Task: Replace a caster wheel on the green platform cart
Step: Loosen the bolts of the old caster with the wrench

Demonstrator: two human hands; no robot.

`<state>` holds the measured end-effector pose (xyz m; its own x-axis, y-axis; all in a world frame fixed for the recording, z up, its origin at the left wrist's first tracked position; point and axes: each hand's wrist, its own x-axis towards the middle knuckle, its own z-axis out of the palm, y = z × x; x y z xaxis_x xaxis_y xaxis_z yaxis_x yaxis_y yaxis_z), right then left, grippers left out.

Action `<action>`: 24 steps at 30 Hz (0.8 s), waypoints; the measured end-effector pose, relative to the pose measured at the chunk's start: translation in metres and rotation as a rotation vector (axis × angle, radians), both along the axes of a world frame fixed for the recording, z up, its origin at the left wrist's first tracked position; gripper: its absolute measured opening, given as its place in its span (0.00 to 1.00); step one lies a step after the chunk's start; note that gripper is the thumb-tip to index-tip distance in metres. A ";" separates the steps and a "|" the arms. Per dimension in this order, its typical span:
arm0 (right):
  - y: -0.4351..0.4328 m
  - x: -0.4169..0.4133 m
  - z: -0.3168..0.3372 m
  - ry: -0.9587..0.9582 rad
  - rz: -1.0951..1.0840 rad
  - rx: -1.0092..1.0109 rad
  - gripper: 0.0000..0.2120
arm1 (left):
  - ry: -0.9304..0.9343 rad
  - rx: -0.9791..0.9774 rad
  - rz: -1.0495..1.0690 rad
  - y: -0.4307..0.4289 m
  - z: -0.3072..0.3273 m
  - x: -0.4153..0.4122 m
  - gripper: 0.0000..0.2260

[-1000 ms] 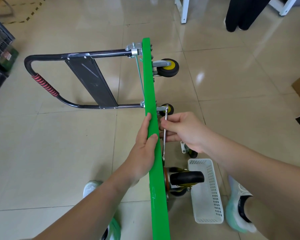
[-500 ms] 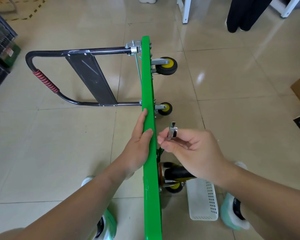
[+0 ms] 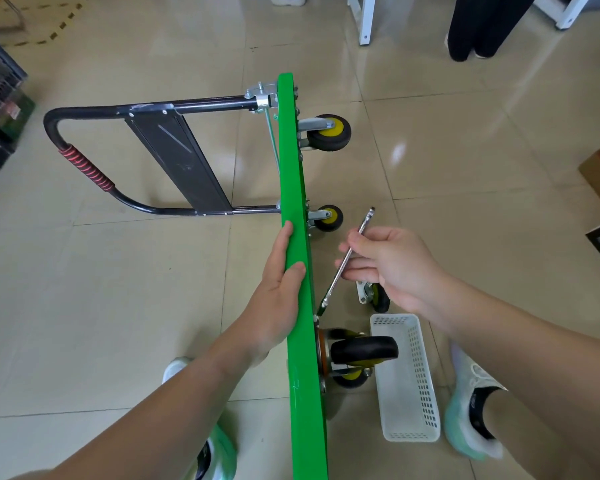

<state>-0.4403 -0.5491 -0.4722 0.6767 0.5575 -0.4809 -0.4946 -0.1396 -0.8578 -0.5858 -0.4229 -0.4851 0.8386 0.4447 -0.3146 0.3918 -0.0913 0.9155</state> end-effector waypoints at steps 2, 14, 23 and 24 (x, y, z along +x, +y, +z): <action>0.006 0.001 -0.003 0.057 0.007 -0.020 0.08 | -0.001 0.004 -0.001 0.000 0.000 0.000 0.25; 0.027 0.000 -0.005 0.060 0.111 -0.037 0.09 | -0.031 -0.014 -0.014 0.001 -0.001 -0.001 0.26; 0.025 -0.013 0.009 -0.051 0.105 0.012 0.04 | -0.033 -0.005 0.006 0.001 -0.004 0.000 0.26; 0.024 -0.016 0.012 -0.061 0.118 0.019 0.04 | -0.029 0.005 0.008 0.001 -0.004 0.000 0.26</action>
